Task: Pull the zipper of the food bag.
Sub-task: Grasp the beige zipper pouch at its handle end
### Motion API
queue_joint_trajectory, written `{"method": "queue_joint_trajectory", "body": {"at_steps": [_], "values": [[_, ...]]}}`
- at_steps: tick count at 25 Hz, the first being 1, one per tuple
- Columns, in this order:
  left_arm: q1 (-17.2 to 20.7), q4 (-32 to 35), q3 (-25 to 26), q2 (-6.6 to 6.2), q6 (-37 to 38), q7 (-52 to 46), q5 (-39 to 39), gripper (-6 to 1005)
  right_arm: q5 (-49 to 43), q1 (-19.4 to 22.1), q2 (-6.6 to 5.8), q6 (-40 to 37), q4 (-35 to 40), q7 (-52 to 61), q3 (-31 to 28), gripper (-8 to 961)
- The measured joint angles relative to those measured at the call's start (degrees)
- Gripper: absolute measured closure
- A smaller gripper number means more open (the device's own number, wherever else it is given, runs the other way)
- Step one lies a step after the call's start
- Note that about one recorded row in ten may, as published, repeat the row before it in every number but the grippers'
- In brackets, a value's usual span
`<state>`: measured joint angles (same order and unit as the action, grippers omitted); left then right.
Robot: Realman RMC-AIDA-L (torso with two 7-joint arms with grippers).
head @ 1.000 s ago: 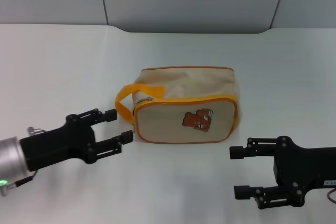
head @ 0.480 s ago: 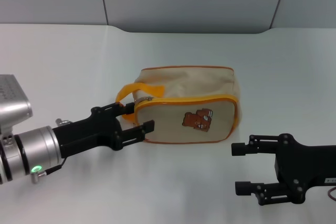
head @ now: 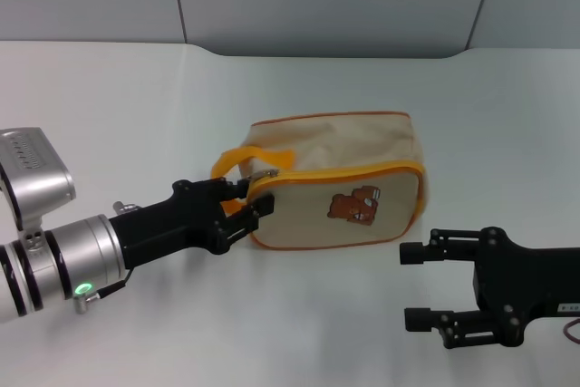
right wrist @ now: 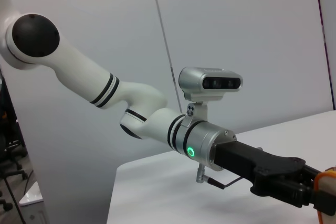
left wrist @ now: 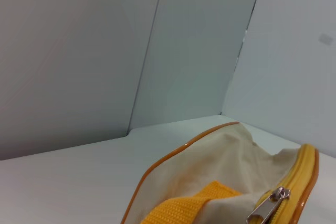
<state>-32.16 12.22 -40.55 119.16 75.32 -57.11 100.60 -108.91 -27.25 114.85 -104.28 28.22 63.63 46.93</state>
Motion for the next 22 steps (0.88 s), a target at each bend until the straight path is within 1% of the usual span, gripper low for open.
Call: {"method": "queue_joint_trajectory", "body": {"at_steps": [10,15,16,17,18,19,20,21,22], "values": [[-0.2,-0.3,-0.1,0.01,0.4,0.8,-0.5,837,0.1,0.0,0.14,0.1,0.1,-0.3,-0.7,280],[0.0,-0.2,-0.5,-0.22,2.8,3.2,-0.5,883,0.2,0.0,0.48,0.1,-0.1,-2.3,-3.5,296],[0.3,0.4,-0.3,-0.46,4.6,3.9,-0.5,892,0.2,0.3,1.13,-0.3,-0.1,-4.4,-6.2,299],[0.3,0.4,-0.3,-0.46,4.6,3.9,-0.5,901,0.2,0.3,1.13,-0.3,-0.1,-4.4,-6.2,302],[0.7,1.5,-0.1,-0.82,6.2,4.1,-0.5,910,0.2,0.4,1.51,-0.4,-0.1,-5.6,-7.6,305],[0.9,2.1,-0.1,-1.04,7.1,4.1,-0.5,912,0.3,0.4,2.07,-0.5,-0.1,-7.3,-9.4,309],[1.2,3.7,-0.1,-1.63,8.8,4.0,-0.4,915,0.3,0.4,2.61,-0.6,-0.1,-9.1,-11.1,312],[1.2,3.7,-0.1,-1.63,8.8,4.0,-0.4,917,0.4,0.1,3.67,-0.5,0.0,-13.8,-14.6,315],[1.2,3.7,-0.1,-1.63,8.8,4.0,-0.4,920,0.4,0.1,3.67,-0.5,0.0,-13.8,-14.6,318]]}}
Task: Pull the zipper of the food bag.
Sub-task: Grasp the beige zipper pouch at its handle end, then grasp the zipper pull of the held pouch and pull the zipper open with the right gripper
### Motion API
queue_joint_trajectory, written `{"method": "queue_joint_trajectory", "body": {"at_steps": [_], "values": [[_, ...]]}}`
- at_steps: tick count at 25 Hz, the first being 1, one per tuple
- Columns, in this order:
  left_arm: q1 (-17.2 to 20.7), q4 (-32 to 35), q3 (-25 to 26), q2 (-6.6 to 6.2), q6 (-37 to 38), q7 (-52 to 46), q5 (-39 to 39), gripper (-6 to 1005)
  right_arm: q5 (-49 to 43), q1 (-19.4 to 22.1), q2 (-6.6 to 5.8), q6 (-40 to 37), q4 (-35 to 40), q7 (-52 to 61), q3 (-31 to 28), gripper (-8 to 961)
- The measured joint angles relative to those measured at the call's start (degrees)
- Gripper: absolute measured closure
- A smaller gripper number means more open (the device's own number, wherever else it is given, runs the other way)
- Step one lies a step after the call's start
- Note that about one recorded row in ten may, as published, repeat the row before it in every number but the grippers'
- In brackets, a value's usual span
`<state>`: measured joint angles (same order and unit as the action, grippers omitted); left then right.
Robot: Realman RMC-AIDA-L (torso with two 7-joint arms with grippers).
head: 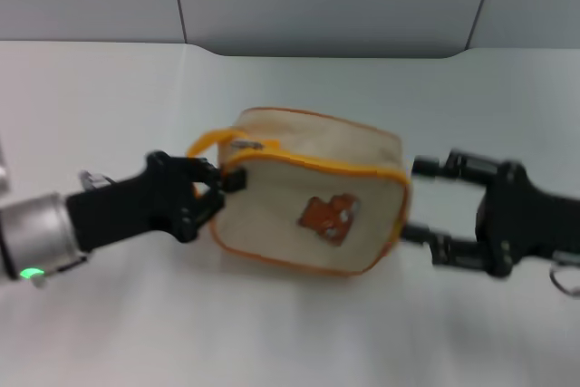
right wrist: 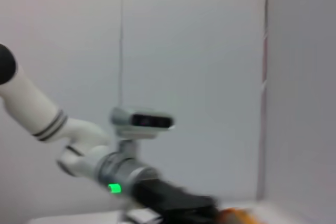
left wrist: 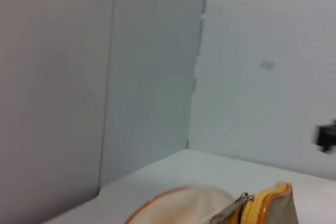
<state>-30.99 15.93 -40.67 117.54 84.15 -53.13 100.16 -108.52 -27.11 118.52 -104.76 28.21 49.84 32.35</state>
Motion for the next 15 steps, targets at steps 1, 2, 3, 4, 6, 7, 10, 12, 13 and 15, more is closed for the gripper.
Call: {"method": "queue_joint_trajectory", "body": {"at_steps": [1,2,3,4,6,7,10,12,13,15], "values": [[0.2,2.7,-0.4,-2.27,5.1,-0.4,0.3,922,0.3,-0.4,0.47,0.2,-0.1,-3.1,-2.0,321],[0.1,3.1,-0.4,-2.97,6.1,-0.5,0.4,922,1.0,-0.8,0.65,0.4,-0.5,-5.5,-3.1,325],[-0.2,3.8,-0.4,-3.78,7.6,-0.5,0.6,922,2.2,-1.2,0.79,0.8,-1.0,-8.1,-4.0,328],[-0.7,5.4,-0.5,-4.76,9.3,-0.8,1.3,921,5.2,-1.9,0.82,2.1,-2.2,-12.5,-4.4,331],[-0.9,6.1,-0.5,-4.98,9.8,-1.2,1.9,921,6.8,-2.4,0.83,3.0,-2.6,-14.6,-4.3,337],[-1.3,7.5,-0.5,-5.20,10.4,-1.9,2.8,921,7.8,-3.1,0.87,4.2,-3.0,-16.8,-4.1,340],[-2.2,10.2,-0.5,-5.04,11.7,-3.3,4.9,925,8.9,-5.4,0.99,7.4,-5.0,-24.1,-3.9,350],[-3.0,10.7,-0.5,-4.88,12.1,-3.7,5.4,928,8.9,-6.9,1.03,8.8,-6.4,-27.9,-3.9,356],[-3.3,10.8,-0.5,-4.84,12.2,-3.9,5.5,928,8.9,-7.7,1.05,9.5,-7.1,-29.3,-3.8,360],[-3.7,10.8,-0.5,-4.72,12.3,-3.9,5.5,927,8.8,-9.1,1.09,11.0,-8.1,-31.8,-3.0,366]]}}
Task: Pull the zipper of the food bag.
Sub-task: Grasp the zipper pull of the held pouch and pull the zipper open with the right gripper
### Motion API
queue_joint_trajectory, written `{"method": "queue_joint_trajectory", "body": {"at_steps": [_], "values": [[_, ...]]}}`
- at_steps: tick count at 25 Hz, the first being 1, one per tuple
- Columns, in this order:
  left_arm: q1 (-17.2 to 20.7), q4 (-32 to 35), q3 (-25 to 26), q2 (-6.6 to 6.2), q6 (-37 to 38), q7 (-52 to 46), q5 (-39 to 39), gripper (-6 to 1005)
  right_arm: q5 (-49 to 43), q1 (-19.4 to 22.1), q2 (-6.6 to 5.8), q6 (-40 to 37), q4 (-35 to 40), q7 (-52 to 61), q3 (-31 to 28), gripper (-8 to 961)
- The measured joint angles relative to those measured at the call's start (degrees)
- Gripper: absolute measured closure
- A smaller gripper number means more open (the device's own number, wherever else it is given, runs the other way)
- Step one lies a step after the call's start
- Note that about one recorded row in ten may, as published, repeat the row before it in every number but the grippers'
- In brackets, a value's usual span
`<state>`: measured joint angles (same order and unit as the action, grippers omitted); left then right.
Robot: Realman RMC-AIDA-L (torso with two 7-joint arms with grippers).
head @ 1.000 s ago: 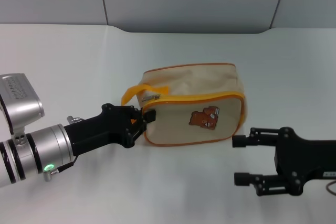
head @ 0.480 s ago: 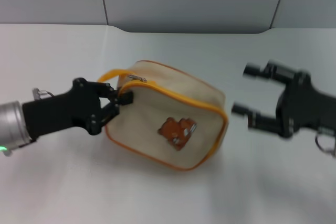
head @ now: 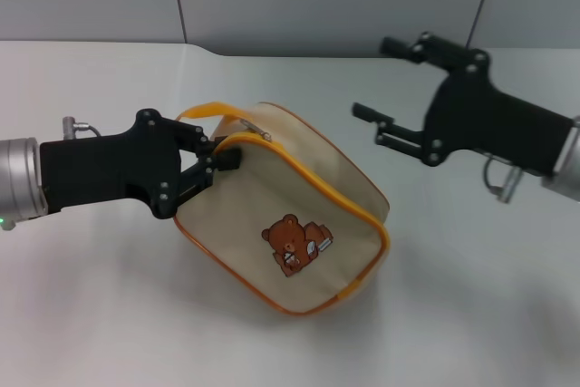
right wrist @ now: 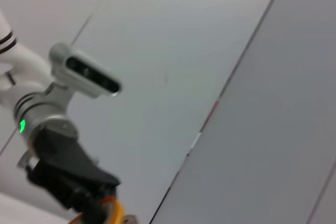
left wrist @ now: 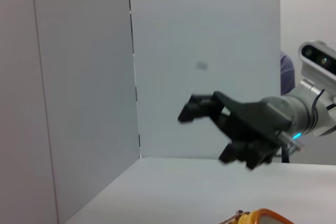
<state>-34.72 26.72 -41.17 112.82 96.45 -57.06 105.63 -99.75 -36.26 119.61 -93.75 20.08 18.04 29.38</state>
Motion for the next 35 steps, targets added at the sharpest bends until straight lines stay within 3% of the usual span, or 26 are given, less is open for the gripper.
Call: {"method": "queue_joint_trajectory", "body": {"at_steps": [6,13,21,35], "values": [[-1.1,0.0,0.0,0.41,0.1,-0.2,0.0,928,0.1,-3.3,0.18,5.2,-3.2,-10.2,4.1,385],[-1.4,0.4,0.0,0.45,0.2,-0.5,0.0,930,0.1,-5.6,0.19,7.0,-5.1,-15.7,6.5,570],[-1.9,2.2,-1.3,0.67,0.1,-2.4,0.0,929,0.2,-7.2,0.27,7.6,-5.9,-19.1,9.6,563],[-1.5,3.0,-1.1,0.65,0.0,-3.7,0.1,930,0.2,-6.8,0.28,6.9,-9.3,-22.6,9.9,571]]}}
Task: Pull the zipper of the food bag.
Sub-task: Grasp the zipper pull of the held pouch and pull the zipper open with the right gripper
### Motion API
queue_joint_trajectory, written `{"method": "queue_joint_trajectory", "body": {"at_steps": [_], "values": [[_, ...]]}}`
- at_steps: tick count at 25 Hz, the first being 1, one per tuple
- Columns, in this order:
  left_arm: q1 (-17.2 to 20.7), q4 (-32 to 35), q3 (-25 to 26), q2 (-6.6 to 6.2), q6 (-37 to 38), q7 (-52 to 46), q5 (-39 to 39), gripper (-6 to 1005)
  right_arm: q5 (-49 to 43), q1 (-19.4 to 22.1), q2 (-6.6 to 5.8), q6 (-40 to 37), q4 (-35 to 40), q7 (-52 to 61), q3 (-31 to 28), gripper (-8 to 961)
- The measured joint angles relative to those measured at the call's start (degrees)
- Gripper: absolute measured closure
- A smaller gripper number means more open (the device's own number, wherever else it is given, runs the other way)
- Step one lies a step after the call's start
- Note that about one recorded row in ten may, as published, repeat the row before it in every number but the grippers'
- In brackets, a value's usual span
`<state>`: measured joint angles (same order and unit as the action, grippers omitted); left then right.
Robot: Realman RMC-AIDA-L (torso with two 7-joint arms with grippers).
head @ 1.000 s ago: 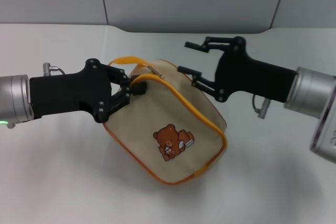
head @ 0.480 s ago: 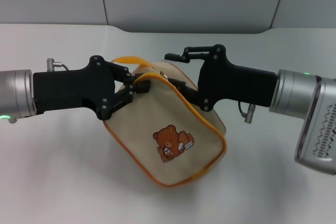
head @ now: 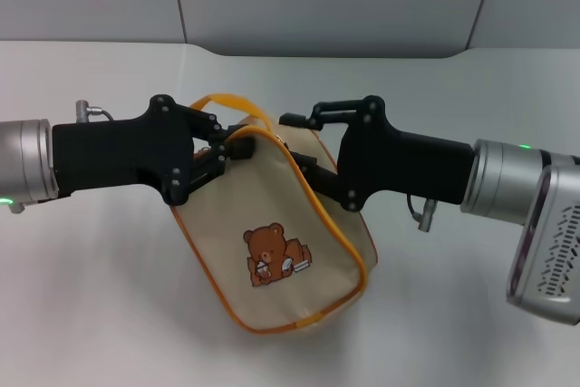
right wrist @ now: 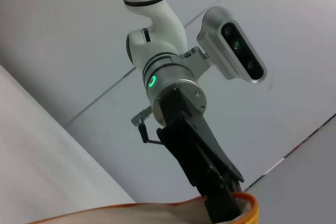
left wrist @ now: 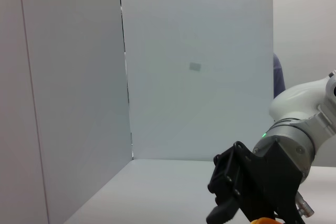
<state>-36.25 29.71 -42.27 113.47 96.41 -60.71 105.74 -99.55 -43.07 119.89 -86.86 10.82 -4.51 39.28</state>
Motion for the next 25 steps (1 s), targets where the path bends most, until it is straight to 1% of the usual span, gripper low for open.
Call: {"method": "queue_joint_trajectory", "body": {"at_steps": [1,4,7,10,15,18,20,21,22,25], "values": [[0.1,0.0,0.1,0.00,0.1,0.1,0.0,929,0.0,0.0,0.00,0.2,-0.3,0.0,0.2,572],[0.1,0.0,0.1,0.02,0.1,0.3,0.0,929,0.0,0.0,0.00,0.3,-0.4,0.0,0.3,651],[0.2,0.0,0.1,0.33,0.2,0.4,0.0,930,0.0,-0.1,0.00,0.3,-0.5,0.1,0.3,730],[0.2,0.0,0.0,0.49,0.2,0.4,0.0,932,0.0,-0.1,0.00,0.3,-0.5,0.3,0.3,942],[0.4,0.0,0.2,0.60,0.2,0.4,-0.1,935,0.0,0.0,0.00,0.4,-0.5,0.4,0.3,947],[0.8,0.0,1.3,0.65,-0.5,0.4,-0.3,936,-0.4,1.1,-0.18,0.1,-0.3,0.5,0.3,949],[1.1,-0.3,2.7,0.69,-1.1,0.5,-0.3,935,-1.3,3.0,-0.37,-1.1,0.7,0.5,0.4,951],[1.5,-0.6,4.2,0.74,-1.7,0.5,-0.3,935,-2.5,5.3,-0.44,-2.6,2.2,0.8,0.5,952],[1.7,-0.6,4.8,0.75,-1.9,0.5,-0.3,935,-2.5,5.3,-0.44,-2.6,2.2,0.8,0.5,952],[2.0,-0.6,5.9,0.79,-2.3,0.5,-0.3,934,-5.0,9.9,-0.50,-5.2,5.8,2.7,0.5,953]]}}
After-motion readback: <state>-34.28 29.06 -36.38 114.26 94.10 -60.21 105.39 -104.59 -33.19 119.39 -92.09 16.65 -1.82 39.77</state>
